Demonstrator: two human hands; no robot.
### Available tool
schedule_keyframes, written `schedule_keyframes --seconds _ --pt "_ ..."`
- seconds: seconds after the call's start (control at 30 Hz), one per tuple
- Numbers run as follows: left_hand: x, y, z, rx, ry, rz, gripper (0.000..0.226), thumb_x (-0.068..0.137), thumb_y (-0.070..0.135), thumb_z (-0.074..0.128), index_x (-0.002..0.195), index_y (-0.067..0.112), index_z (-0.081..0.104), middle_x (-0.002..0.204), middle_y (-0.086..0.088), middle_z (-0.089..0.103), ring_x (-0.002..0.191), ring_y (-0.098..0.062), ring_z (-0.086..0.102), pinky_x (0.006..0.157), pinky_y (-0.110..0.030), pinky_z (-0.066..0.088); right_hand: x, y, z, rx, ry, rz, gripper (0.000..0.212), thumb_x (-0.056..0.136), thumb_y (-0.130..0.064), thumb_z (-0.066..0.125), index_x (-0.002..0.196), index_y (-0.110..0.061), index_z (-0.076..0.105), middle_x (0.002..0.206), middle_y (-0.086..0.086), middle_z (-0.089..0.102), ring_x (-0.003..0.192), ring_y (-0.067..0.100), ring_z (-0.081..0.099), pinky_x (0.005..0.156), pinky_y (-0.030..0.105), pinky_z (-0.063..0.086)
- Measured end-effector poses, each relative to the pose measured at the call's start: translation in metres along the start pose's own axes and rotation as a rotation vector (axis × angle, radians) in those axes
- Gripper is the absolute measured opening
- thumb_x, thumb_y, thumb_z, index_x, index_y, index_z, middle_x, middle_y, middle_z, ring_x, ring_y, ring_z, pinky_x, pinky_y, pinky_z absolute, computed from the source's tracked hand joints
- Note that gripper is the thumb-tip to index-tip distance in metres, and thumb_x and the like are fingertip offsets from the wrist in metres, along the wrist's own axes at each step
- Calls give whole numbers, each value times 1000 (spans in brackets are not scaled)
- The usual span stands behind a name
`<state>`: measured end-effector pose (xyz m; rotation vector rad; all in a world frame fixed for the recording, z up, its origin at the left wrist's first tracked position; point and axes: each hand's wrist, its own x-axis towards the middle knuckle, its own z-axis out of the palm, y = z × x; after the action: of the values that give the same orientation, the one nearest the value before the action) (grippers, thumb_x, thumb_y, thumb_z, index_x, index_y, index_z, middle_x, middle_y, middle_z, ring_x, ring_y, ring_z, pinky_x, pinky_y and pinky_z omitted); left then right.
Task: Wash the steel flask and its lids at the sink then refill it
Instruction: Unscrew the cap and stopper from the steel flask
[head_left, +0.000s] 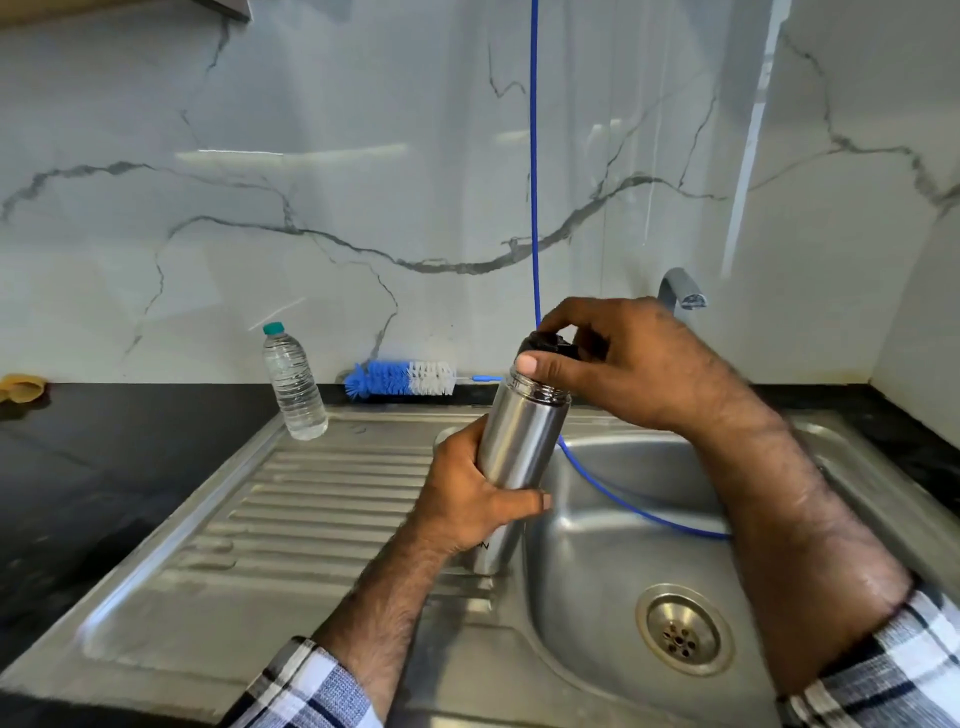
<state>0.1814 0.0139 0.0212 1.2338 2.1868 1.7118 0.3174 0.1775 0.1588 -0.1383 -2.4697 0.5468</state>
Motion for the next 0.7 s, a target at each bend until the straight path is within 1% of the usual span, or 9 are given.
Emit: schedule_keyframes --seconds 0.1,0.17,0.23,0.3,0.37,0.4,0.53,0.63,0.7 --pt "1 -2 -2 24 -3 16 57 47 38 97 95 34 67 81 19 71 73 -5 66 68 -27 55 0 3 -3 121 -67 -41 34 92 -46 78 124 -34 75 104 -12 76 92 3 69 82 31 56" --pt "0 -2 -3 42 -15 32 58 48 39 98 98 34 67 85 16 72 77 -8 70 68 -31 59 0 10 -10 189 -172 -79 41 96 -22 77 133 -38 71 118 -13 75 107 5 69 91 27 56" --pt "0 -2 -4 62 -19 42 60 49 40 98 101 31 68 88 8 74 80 -14 72 71 -40 64 -1 15 -14 276 -288 -95 53 98 -8 73 137 -44 67 126 -12 73 113 12 70 99 33 57" --pt "0 -4 -3 58 -20 44 59 51 39 97 101 29 68 88 3 74 79 -15 70 71 -44 64 -2 13 -12 350 -308 -66 50 99 -23 75 141 -46 61 132 -13 69 116 10 69 104 36 56" --pt "1 -4 -2 71 -14 38 58 51 40 98 101 29 68 87 4 73 77 -14 68 71 -42 63 0 7 -6 254 -138 -26 49 88 -58 73 135 -45 66 122 -13 67 105 5 68 97 33 57" --pt "2 -4 -2 80 -13 35 59 51 40 98 102 30 68 88 6 73 78 -13 68 71 -41 63 1 4 -2 161 -48 -17 49 85 -65 71 128 -42 72 112 -10 67 97 5 67 92 33 57" --pt "3 -7 -4 95 2 16 60 50 38 99 101 32 68 87 12 73 77 -8 69 70 -33 61 3 1 2 96 -2 -90 29 93 -37 79 122 -33 79 105 -7 69 94 8 66 91 40 56" --pt "2 -7 -5 106 10 1 63 48 43 97 102 34 67 90 11 74 80 -9 72 73 -34 63 3 10 -2 222 -109 -134 37 92 -7 78 123 -28 77 114 -9 76 106 11 71 98 40 59" --pt "1 -5 -6 117 8 3 63 47 46 96 103 36 67 92 10 74 82 -9 73 74 -35 64 3 10 -3 351 -130 -86 32 92 -14 80 120 -28 76 116 -9 77 109 9 72 98 42 60"
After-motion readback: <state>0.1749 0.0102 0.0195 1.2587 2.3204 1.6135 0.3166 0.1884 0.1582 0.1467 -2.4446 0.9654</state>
